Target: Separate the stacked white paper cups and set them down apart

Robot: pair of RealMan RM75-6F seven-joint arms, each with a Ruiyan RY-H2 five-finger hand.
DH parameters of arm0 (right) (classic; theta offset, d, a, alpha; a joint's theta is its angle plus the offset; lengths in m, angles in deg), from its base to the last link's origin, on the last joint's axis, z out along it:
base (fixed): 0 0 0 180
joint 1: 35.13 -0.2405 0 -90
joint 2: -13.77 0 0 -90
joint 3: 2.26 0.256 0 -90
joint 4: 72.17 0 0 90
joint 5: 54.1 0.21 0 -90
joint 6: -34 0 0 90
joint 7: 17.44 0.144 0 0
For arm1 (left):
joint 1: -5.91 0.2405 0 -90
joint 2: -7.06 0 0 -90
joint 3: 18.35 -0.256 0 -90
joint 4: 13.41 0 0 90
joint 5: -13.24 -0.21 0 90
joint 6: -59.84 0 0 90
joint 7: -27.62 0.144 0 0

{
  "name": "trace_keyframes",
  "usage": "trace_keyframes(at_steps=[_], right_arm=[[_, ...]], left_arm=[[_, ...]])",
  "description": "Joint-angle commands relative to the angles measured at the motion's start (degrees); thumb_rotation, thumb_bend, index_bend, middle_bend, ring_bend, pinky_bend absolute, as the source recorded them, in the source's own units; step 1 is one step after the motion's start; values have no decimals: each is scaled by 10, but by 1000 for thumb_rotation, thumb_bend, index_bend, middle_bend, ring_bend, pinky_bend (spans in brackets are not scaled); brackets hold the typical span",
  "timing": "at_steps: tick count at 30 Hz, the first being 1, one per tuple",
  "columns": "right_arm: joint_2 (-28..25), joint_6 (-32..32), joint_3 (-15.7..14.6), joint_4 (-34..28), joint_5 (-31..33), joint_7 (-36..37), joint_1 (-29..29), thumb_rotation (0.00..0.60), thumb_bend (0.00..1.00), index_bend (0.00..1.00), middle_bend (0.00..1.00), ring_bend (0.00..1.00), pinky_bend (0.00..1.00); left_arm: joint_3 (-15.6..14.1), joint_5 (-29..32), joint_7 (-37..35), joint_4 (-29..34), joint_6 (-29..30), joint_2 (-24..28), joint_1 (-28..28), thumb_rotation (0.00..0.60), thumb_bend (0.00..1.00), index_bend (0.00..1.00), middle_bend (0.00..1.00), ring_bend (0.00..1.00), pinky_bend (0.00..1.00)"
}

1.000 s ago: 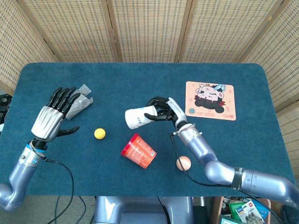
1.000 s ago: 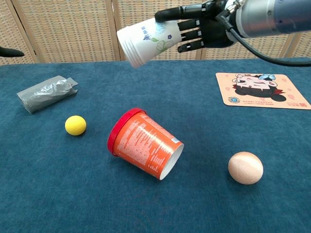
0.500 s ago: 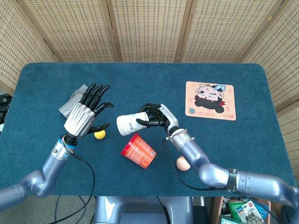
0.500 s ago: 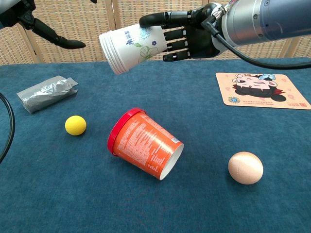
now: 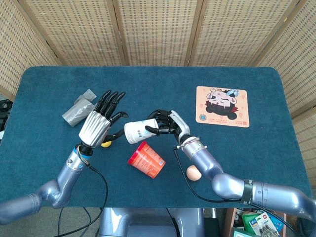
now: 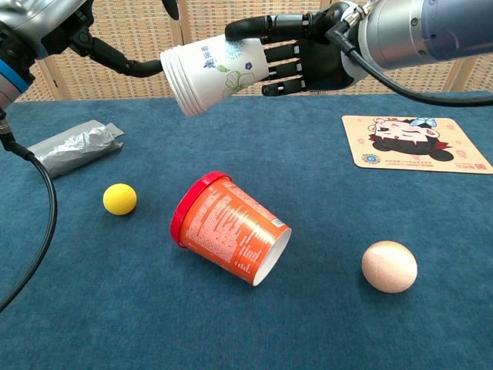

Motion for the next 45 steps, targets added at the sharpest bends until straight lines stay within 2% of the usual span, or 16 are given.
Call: trace_keyframes(at_steps=[1, 5, 10, 17, 21, 38, 45], right_arm=[[0, -1, 0, 1, -1, 1, 1, 600, 525, 550, 591, 471, 676], [-2, -5, -1, 2, -2, 2, 4, 600, 525, 550, 592, 471, 675], [-5, -8, -1, 4, -7, 4, 8, 600, 525, 550, 592, 471, 676], [-8, -13, -2, 7, -9, 5, 11, 600, 525, 550, 593, 471, 675], [-10, -15, -3, 9, -11, 7, 13, 600, 525, 550, 593, 471, 675], [-15, -26, -3, 13, -19, 14, 19, 600, 524, 550, 594, 471, 676], [-17, -28, -4, 13, -22, 17, 21, 600, 525, 550, 594, 471, 675]], left_arm=[[0, 2, 2, -6, 3, -8, -6, 600, 241, 442, 0, 0, 0], [0, 6, 8, -6, 2, -14, -12, 600, 244, 449, 0, 0, 0], [-3, 6, 11, -10, 5, -21, -17, 600, 310, 457, 0, 0, 0], [-7, 10, 9, -19, 9, -28, -19, 600, 319, 459, 0, 0, 0], [-8, 11, 10, -21, 9, -29, -20, 600, 374, 464, 0, 0, 0], [-9, 16, 25, -24, 9, -43, -33, 600, 476, 541, 4, 0, 0], [-11, 19, 30, -22, 9, -44, -35, 600, 490, 621, 15, 0, 0]])
